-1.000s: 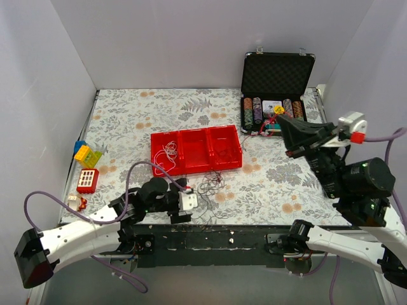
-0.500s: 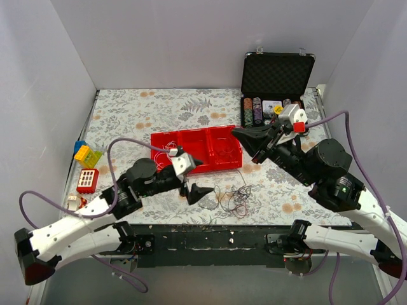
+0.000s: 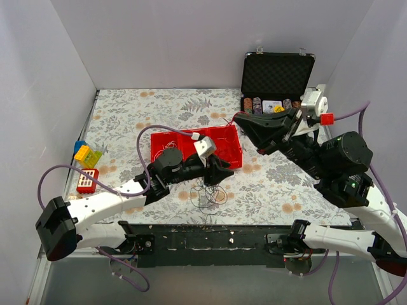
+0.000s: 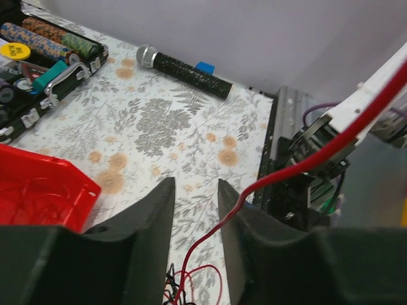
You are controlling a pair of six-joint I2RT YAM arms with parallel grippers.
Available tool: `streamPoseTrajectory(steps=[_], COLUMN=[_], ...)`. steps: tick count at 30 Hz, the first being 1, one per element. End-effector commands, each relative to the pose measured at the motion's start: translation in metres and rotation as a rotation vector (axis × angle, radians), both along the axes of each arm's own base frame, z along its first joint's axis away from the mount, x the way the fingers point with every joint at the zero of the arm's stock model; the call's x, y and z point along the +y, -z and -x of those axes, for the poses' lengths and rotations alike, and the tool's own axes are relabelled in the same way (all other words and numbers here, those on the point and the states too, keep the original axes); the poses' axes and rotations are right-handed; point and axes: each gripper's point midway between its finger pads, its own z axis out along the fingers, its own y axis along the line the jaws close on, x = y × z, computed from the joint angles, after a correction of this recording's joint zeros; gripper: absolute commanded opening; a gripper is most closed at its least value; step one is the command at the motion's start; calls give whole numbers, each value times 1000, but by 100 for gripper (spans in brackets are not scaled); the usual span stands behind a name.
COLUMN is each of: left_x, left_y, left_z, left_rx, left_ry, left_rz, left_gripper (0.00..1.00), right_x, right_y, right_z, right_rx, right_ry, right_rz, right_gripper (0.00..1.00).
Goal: Untangle the cables
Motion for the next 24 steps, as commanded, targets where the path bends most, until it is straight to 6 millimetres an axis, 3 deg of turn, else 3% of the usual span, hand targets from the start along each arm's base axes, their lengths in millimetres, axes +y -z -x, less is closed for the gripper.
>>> streamPoseTrajectory(steps=[1,6,14,24], left_x=[2,12,34,67], left_y=[-1,35,100,161], left_z=[-3,-6,0,14], left_rx=[-70,-161,-317,-448], left_ry=[-7,-19,21,97], left_rz=[37,-43,-213,-386], left_gripper=[26,18,12,13], right_x=[-15,-27,-66,-158], right_y=[-47,-75,-128,-200], right_z=[12,17,24,45], right_rx=[-83,-136,-233,-383], right_ry=[-11,4,97,299], right_rz=[-113,-163,-262,-419], right_gripper=[1,1,1,1])
